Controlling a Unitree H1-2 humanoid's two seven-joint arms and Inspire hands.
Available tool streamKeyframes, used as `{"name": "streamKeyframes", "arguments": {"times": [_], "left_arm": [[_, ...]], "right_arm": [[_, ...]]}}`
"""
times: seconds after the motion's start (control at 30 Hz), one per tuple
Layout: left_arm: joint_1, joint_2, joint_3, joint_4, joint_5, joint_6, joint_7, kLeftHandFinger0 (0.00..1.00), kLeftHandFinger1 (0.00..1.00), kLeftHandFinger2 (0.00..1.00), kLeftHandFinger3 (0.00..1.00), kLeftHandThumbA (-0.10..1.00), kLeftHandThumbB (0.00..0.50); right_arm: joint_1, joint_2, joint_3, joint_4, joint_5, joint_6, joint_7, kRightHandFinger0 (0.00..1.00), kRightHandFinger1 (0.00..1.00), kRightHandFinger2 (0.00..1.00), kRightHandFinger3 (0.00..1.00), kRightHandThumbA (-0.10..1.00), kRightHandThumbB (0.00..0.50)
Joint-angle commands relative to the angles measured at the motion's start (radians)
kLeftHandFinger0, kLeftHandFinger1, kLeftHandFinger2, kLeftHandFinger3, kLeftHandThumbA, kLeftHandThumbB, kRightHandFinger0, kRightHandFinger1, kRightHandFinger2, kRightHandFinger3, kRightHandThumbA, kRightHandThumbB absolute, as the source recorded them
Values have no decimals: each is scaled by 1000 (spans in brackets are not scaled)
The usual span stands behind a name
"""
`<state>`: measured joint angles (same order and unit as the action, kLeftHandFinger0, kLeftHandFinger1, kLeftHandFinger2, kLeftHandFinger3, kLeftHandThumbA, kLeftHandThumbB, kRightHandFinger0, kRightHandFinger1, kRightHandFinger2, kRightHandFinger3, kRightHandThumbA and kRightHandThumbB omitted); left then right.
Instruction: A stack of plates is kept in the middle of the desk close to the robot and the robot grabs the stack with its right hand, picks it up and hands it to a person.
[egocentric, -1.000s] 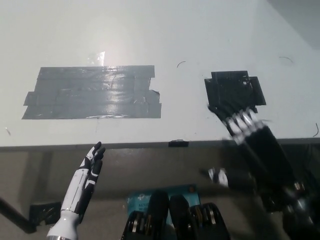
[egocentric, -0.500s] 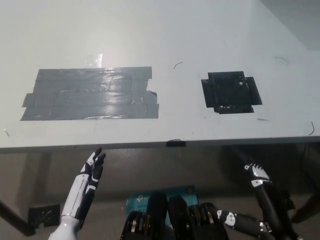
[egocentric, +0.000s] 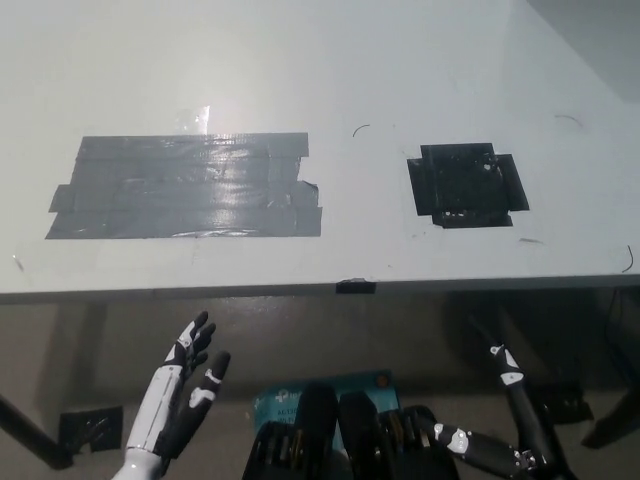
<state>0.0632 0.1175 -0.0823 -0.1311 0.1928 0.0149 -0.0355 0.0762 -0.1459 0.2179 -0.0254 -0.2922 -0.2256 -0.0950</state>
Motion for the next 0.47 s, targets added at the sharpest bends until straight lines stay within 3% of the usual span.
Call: {"name": "streamKeyframes", "arguments": {"times": [0.0,0.43], "left_arm": [[1,7,1,-33,6,-31,2,1000,1000,1000,1000,824,0],[8,9,1,-36,8,-39,2,1000,1000,1000,1000,827,0]], "right_arm": [[-18,0,-13,-3,21,-51,19,1000,1000,1000,1000,969,349],[-15,-4,-13,-2,18,-56,37,1000,1000,1000,1000,961,345]]}}
